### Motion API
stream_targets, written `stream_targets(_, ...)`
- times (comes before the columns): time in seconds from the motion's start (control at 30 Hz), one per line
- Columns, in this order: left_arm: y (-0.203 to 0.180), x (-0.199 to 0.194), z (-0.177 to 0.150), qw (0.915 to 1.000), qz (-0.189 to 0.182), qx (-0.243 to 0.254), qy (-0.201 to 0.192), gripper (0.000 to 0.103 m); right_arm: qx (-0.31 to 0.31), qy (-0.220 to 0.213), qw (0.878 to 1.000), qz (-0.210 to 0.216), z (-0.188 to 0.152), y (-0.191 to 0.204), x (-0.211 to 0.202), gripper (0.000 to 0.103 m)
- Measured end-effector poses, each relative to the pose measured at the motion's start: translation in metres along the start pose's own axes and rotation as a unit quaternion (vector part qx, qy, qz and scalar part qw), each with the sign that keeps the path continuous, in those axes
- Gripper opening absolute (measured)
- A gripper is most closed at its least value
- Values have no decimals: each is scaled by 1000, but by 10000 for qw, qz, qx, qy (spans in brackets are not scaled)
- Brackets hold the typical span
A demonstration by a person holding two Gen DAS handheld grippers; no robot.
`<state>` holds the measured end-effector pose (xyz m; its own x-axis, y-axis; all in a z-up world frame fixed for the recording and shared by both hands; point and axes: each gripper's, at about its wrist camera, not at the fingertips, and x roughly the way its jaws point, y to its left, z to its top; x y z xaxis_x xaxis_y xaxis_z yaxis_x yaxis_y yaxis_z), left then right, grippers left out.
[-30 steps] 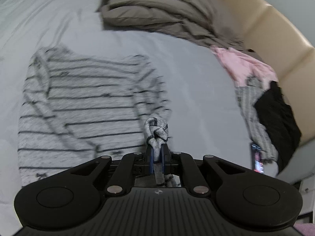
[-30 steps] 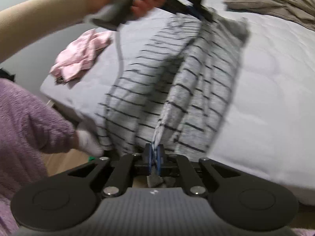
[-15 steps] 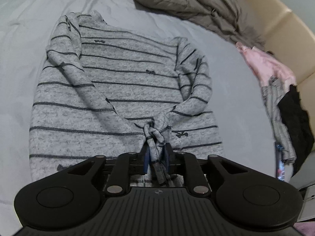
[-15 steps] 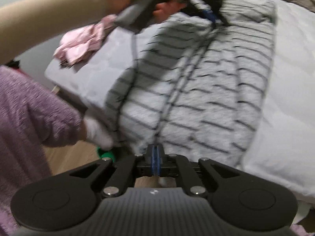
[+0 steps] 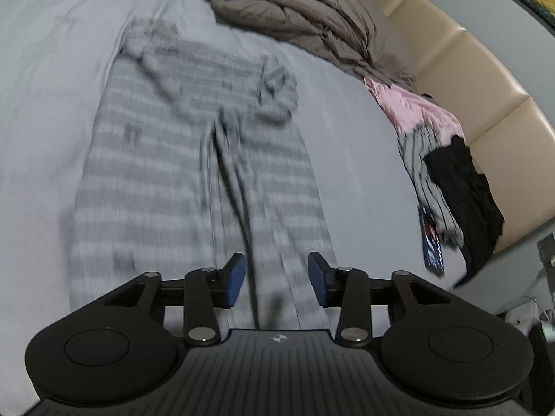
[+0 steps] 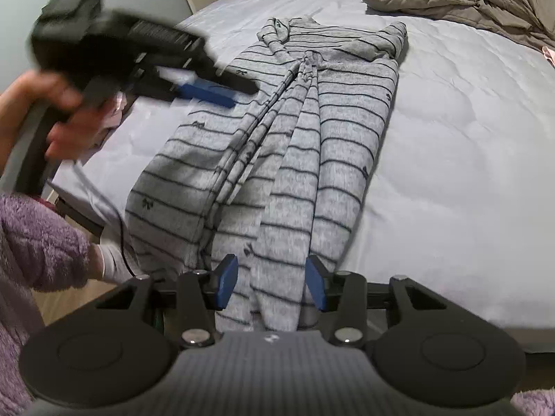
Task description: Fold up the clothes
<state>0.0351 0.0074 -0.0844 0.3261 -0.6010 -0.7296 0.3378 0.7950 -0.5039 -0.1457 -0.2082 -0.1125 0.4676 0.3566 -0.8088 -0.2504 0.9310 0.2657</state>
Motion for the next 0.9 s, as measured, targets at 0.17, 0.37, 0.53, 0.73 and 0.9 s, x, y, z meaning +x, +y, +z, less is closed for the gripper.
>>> stream_targets(0.17,-4,-12,-54,9997,90,-215,-35,36,-338,28,9994,30,-10,16,9,41)
stream_targets(0.37,-2,-24,-70,9987,386,-217,-237,35,-842,78,9947,-592,-14,36,50,38)
stream_targets(0.53,3,-30,-70,9972,648,-153,-352,36,-850,8,9933,-786,-12,40,55,10)
stream_targets(0.73,19,-38,-72,9961,648,-458,-388,36,-585,-143,9961,-639,-7,44,37,5)
stream_targets(0.9,24,-43,-70,9956,627,-529,-459,36,-799,-272,9964,2,1,65,29,5)
